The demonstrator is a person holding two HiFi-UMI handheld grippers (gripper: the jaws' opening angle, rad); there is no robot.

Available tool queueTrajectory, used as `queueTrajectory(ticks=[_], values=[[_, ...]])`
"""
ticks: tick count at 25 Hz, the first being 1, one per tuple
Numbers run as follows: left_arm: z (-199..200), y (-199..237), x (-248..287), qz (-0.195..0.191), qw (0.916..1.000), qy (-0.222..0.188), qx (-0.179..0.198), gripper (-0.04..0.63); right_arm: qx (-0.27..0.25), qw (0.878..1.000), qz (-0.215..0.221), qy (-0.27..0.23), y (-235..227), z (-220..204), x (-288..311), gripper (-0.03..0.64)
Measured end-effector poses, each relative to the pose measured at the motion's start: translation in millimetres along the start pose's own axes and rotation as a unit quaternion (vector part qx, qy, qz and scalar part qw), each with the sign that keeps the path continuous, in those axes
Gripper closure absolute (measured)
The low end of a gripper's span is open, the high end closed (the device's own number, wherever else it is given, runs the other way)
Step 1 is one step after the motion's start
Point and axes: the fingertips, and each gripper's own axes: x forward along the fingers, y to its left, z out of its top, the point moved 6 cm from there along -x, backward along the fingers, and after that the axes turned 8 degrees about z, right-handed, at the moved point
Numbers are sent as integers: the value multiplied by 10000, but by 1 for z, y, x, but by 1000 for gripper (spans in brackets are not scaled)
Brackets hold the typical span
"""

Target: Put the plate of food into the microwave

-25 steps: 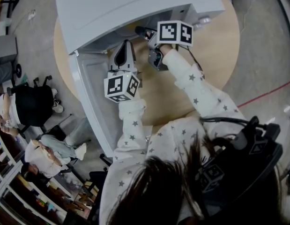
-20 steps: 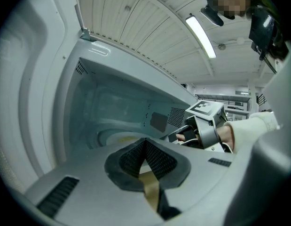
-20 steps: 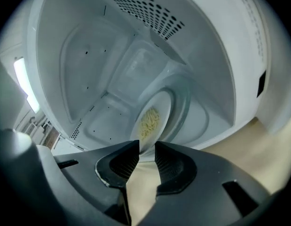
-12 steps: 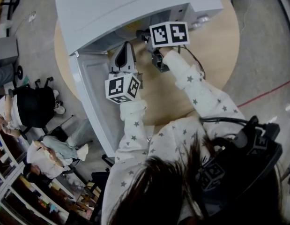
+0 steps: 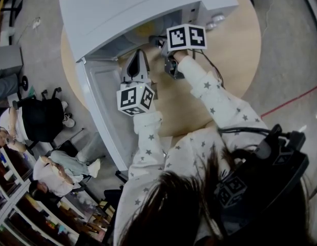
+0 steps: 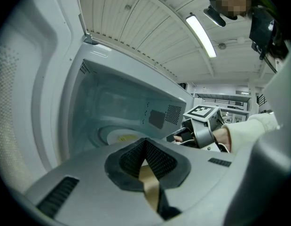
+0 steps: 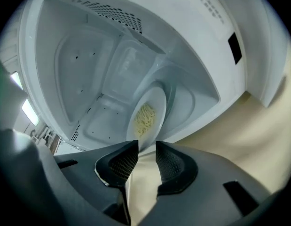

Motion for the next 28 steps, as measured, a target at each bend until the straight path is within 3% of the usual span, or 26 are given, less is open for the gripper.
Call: queueTrajectory(ticks=[12, 19, 28], values=[[0, -16, -12, 50, 9999, -103, 59, 594, 61, 9986, 482, 198, 2, -19, -26, 517], [1, -35, -26, 63, 9997, -230, 76, 594, 147, 9913, 1284, 237, 27, -31, -50, 518], [12, -59, -52, 36, 9987, -500, 113, 594, 59, 9811, 1927, 127, 62, -38, -93, 595]])
